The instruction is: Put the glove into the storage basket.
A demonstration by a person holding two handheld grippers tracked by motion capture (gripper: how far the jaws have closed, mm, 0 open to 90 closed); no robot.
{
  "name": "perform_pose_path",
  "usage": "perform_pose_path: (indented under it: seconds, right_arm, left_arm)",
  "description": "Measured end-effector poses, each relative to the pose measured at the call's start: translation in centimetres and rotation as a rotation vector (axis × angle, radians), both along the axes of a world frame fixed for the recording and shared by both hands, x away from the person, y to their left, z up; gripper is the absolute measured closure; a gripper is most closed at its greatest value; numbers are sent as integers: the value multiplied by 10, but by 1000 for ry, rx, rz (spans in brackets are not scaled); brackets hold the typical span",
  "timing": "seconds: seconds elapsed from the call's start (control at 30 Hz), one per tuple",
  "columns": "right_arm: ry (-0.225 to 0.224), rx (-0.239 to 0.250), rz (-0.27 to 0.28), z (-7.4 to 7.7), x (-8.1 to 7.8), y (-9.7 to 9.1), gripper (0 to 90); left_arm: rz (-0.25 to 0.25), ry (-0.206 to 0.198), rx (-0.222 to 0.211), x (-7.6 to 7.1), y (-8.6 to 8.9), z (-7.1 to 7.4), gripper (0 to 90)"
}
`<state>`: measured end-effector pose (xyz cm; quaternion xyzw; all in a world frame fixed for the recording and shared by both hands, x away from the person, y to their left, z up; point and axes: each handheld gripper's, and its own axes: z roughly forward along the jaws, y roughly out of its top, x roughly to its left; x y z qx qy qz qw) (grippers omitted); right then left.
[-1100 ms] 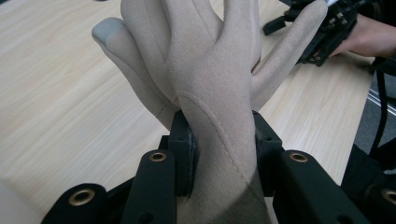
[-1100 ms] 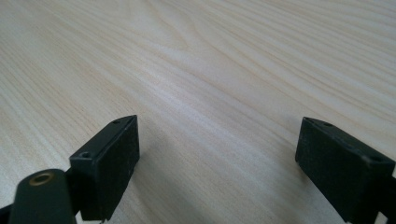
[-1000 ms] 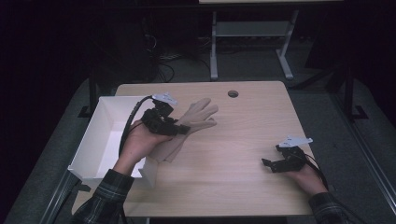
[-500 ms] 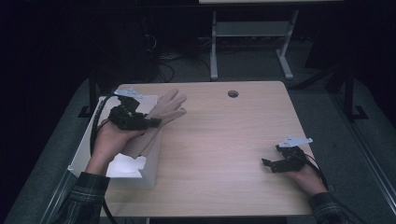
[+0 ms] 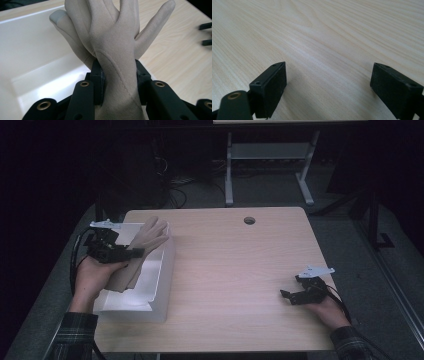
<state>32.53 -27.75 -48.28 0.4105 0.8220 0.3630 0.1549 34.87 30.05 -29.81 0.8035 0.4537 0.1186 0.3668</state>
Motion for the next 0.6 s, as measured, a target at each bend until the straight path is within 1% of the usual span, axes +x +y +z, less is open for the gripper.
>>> perform_pose_path:
  seconds: [0.03,0.07,0.2,0.23,0.3,0.33,0.6]
  right_arm:
    - [0,0,0,0,0,0,131]
    - [1,0,-1,0,0,0,132]
    - [1,0,-2,0,0,0,132]
    - [0,0,-1,0,0,0,131]
    - [0,0,-2,0,0,0,131]
    - [1,0,-2,0,0,0,131]
    - [3,-4,-1,0,0,0,131]
  left_arm:
    - [17,2,13,0,7,-5,679]
    - [30,6,17,0,9,-8,679]
    - [65,27,36,1,16,-24,678]
    - [65,27,36,1,16,-24,679]
    - [78,37,42,3,19,-33,678]
    - [89,45,46,5,21,-41,678]
    - [104,85,106,13,21,-76,677]
